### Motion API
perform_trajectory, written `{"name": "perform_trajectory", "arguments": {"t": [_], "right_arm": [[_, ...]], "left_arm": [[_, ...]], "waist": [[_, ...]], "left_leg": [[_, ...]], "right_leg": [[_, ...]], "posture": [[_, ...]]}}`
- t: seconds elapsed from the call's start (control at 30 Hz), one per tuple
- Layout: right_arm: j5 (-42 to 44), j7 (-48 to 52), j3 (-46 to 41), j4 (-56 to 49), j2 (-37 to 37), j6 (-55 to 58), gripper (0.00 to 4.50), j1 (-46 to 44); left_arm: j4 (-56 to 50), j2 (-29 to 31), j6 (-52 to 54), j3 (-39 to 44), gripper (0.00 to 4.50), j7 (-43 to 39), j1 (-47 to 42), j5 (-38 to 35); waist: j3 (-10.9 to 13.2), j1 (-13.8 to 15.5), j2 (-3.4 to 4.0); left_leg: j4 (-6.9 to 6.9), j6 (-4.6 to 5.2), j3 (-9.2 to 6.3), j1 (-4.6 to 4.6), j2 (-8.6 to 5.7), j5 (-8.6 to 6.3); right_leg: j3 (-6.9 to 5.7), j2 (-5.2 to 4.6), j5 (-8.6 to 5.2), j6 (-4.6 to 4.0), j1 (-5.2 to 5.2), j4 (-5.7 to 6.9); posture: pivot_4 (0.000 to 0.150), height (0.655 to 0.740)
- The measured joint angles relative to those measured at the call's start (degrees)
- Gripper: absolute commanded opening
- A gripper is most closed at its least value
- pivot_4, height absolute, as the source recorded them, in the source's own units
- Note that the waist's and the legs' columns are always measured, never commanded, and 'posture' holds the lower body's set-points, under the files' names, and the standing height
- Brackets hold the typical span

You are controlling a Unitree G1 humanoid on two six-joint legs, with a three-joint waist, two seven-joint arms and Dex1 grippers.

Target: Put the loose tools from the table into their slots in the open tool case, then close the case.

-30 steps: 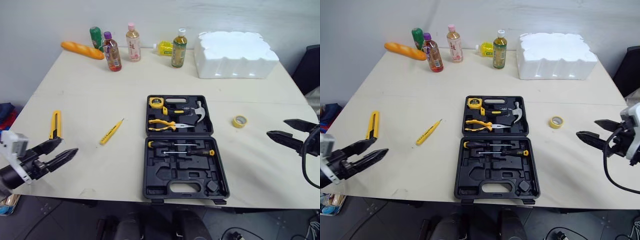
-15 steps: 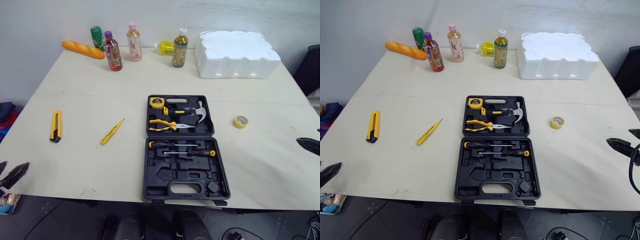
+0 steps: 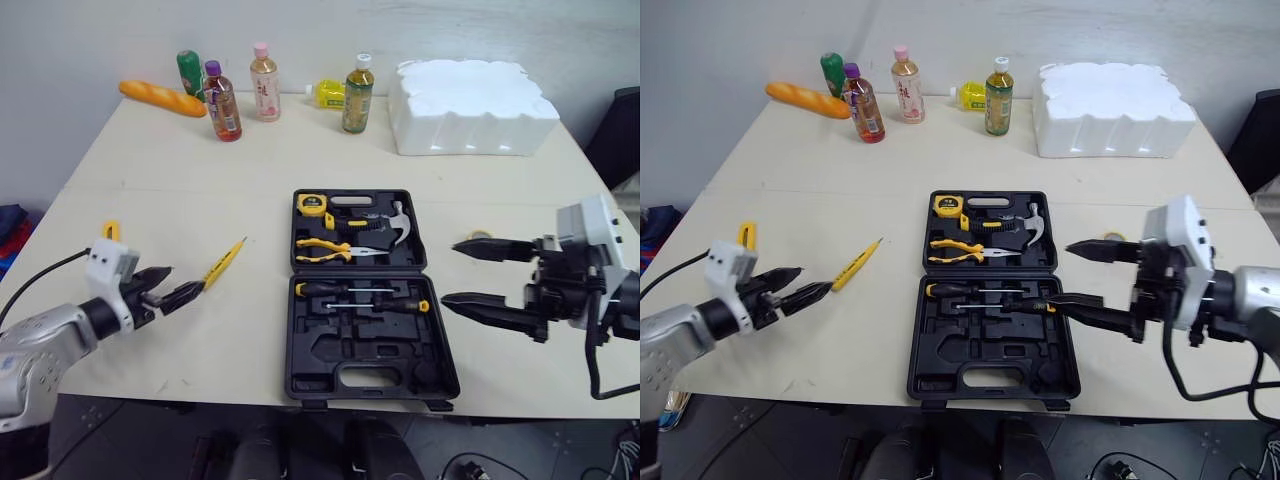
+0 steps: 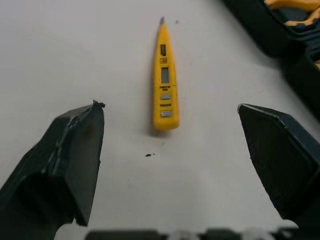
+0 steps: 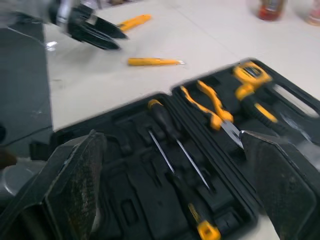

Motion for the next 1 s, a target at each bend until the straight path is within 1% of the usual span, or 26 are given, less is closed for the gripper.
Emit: {"name": "perform_trajectory", "arguments": {"t": [0.17,0.2,0.3,0.33,0.4,0.47,0.63,0.67,0.77,0.93,1.0], "right_arm": [[1.80,-3.98,5.78,-2.41,2.97,0.31,4.43,-3.38],[1.25,-5.12,7.86,-3.37,3.12,0.26,4.43,-3.46],[0.90,-6.53,8.42,-3.46,3.11,0.20,4.43,-3.49],[0.90,-6.71,8.39,-3.46,3.09,0.20,4.47,-3.43],[1.09,-6.99,6.12,-4.06,2.39,0.15,4.50,-0.29],[1.13,-7.51,4.06,-4.57,2.11,0.17,4.50,2.62],[1.51,-8.85,3.50,-6.07,2.11,0.00,4.50,3.71],[1.78,-9.36,3.37,-6.13,2.12,-0.02,4.50,4.06],[2.20,-10.52,2.85,-6.75,2.12,-0.02,4.50,5.34],[3.18,-11.86,0.26,-8.33,2.11,-0.01,4.50,9.48],[3.83,-11.87,-1.71,-8.51,2.05,0.02,4.50,11.76]], "left_arm": [[4.03,0.02,0.67,-6.52,4.50,0.41,-5.59,2.95],[6.44,0.24,0.15,-8.91,4.50,0.49,-7.01,5.31],[7.48,0.51,-1.29,-10.77,4.50,-0.35,-7.84,7.46],[7.76,0.52,-1.57,-10.91,4.23,-0.55,-7.94,7.76],[9.38,0.20,-3.34,-14.01,3.66,-0.80,-10.33,10.19],[11.57,-0.35,-5.21,-15.43,2.78,-0.81,-11.92,12.18],[13.19,-0.90,-6.85,-16.57,0.63,-2.49,-13.09,13.53],[13.21,-0.89,-7.25,-17.02,0.54,-3.44,-13.24,13.66],[13.17,0.03,-8.67,-18.09,0.54,-6.84,-13.20,13.94],[11.63,6.40,-13.28,-19.00,0.54,-14.90,-13.68,14.59],[8.00,8.85,-15.65,-18.92,0.54,-20.04,-14.83,13.75]], "waist": [[0.00,0.08,-0.03],[0.00,0.11,-0.03],[0.00,0.10,-0.03],[0.00,0.11,-0.03],[0.00,0.60,-0.04],[-0.01,1.38,-0.04],[-0.01,1.57,-0.04],[-0.01,1.62,-0.04],[-0.01,1.55,-0.04],[0.01,1.42,-0.08],[0.01,1.45,-0.08]], "left_leg": [[0.03,0.01,0.00,0.00,-0.03,0.01],[0.02,0.02,0.00,-0.02,-0.02,0.02],[0.03,0.01,0.01,-0.01,-0.02,0.02],[0.04,0.02,0.01,-0.01,-0.02,0.02],[0.02,0.10,-0.04,0.00,-0.06,0.02],[0.06,0.16,-0.02,0.01,-0.06,0.00],[0.05,0.23,-0.02,0.02,-0.07,0.00],[0.05,0.22,-0.03,0.01,-0.07,0.00],[0.05,0.20,-0.02,-0.01,-0.07,0.02],[0.02,0.21,-0.03,-0.03,-0.03,0.01],[0.02,0.22,-0.02,-0.04,-0.05,0.00]], "right_leg": [[-0.01,0.00,0.01,0.03,-0.01,0.02],[-0.01,0.00,0.01,0.03,-0.03,0.02],[0.00,-0.01,0.01,0.03,-0.02,0.02],[-0.01,-0.01,0.01,0.03,-0.02,0.02],[-0.06,-0.04,0.01,0.03,0.01,0.03],[-0.04,-0.03,0.03,0.06,0.02,0.05],[-0.03,-0.08,0.04,0.07,0.03,0.05],[-0.05,-0.08,0.04,0.07,0.04,0.03],[-0.04,-0.07,0.04,0.07,0.02,0.03],[-0.06,-0.04,0.03,0.06,-0.01,0.01],[-0.06,-0.05,0.03,0.06,0.01,0.00]], "posture": [[0.150,0.7355],[0.150,0.7355],[0.150,0.7355],[0.150,0.7355],[0.150,0.7355],[0.150,0.7355],[0.150,0.7355],[0.150,0.7355],[0.150,0.7355],[0.150,0.7355],[0.150,0.7355]]}}
